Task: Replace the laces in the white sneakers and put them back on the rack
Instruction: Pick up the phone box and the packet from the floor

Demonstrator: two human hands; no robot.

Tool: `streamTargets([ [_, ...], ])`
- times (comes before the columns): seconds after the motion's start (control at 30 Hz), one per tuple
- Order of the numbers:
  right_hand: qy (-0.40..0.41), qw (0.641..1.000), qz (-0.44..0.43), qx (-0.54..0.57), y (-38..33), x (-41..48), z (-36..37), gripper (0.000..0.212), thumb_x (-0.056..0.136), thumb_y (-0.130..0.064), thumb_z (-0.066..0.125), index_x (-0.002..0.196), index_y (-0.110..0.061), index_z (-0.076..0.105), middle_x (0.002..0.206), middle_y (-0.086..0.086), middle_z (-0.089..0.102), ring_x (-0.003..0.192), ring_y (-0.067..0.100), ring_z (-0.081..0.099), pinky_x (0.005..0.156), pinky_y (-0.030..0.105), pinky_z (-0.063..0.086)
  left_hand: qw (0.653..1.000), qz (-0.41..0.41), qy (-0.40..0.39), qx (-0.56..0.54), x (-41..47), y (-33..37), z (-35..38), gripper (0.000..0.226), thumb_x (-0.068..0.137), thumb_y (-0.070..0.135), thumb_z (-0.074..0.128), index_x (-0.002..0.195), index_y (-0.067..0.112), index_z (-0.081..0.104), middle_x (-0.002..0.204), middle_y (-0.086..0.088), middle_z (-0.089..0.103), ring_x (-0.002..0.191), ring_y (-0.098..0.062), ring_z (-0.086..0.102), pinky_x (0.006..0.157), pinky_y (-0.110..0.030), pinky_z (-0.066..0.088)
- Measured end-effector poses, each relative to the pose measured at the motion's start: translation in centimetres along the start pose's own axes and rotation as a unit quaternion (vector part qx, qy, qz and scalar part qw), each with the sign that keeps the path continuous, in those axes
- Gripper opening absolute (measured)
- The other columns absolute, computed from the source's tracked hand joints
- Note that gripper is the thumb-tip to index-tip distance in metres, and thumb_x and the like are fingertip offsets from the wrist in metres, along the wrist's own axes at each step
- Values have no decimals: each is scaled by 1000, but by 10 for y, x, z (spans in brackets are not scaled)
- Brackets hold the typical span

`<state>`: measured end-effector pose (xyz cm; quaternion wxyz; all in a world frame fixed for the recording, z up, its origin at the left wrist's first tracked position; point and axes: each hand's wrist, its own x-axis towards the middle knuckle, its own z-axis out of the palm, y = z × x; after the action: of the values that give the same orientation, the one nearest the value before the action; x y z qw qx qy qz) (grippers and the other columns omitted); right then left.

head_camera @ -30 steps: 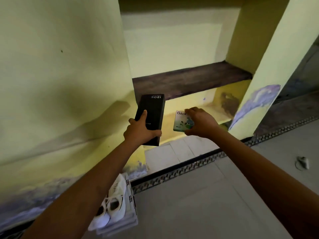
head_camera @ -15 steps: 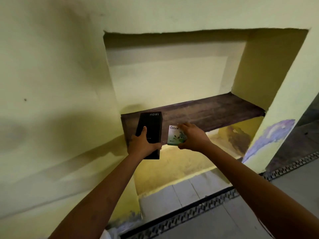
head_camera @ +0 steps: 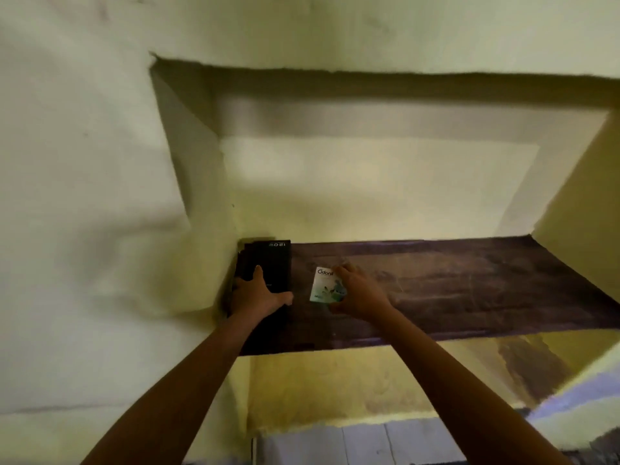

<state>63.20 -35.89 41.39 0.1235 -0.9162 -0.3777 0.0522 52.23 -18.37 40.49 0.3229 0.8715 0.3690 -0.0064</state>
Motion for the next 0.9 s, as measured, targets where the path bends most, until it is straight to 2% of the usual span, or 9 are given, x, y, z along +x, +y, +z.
streamTargets([
  [0.3,-43,996,-83,-12,12,96,15,83,78,-37,72,145,-15,28,144,8,37,128,26,38,100,39,41,996,-65,54,38,36,5,4,102,75,51,69,151,21,8,151,-21,14,139,-37,21,108,-46,30],
  [0.47,-68,993,-92,-9,15,124,24,85,76,-36,74,145,-16,28,142,9,38,129,26,37,99,39,41,991,-51,75,94,40,6,12,100,76,52,67,151,20,10,153,-20,11,140,-36,19,109,-43,28],
  [0.6,-81,992,-98,-2,10,139,32,85,77,-39,73,145,-15,27,143,9,39,129,27,38,101,37,40,983,9,110,144,44,8,16,81,85,45,62,149,14,23,158,-13,-3,145,-30,8,115,-40,17],
  [0.73,-82,991,-104,14,6,151,35,81,79,-33,72,145,-14,29,144,9,39,128,27,41,101,37,40,993,61,22,98,49,2,8,83,84,45,65,150,18,22,159,-6,5,145,-25,14,114,-37,22],
  [0.83,-79,990,-115,16,4,160,36,61,82,-28,68,136,-14,44,135,8,50,119,25,50,95,36,45,991,79,-28,107,50,-2,-2,87,81,46,68,150,22,19,159,-6,1,145,-24,10,115,-37,21],
  [0.9,-74,990,-119,19,2,164,36,49,84,-24,65,130,-14,50,130,7,55,115,24,54,91,35,47,981,93,-66,157,50,-1,-8,91,82,45,67,151,22,13,159,-8,-4,146,-26,5,116,-36,18],
])
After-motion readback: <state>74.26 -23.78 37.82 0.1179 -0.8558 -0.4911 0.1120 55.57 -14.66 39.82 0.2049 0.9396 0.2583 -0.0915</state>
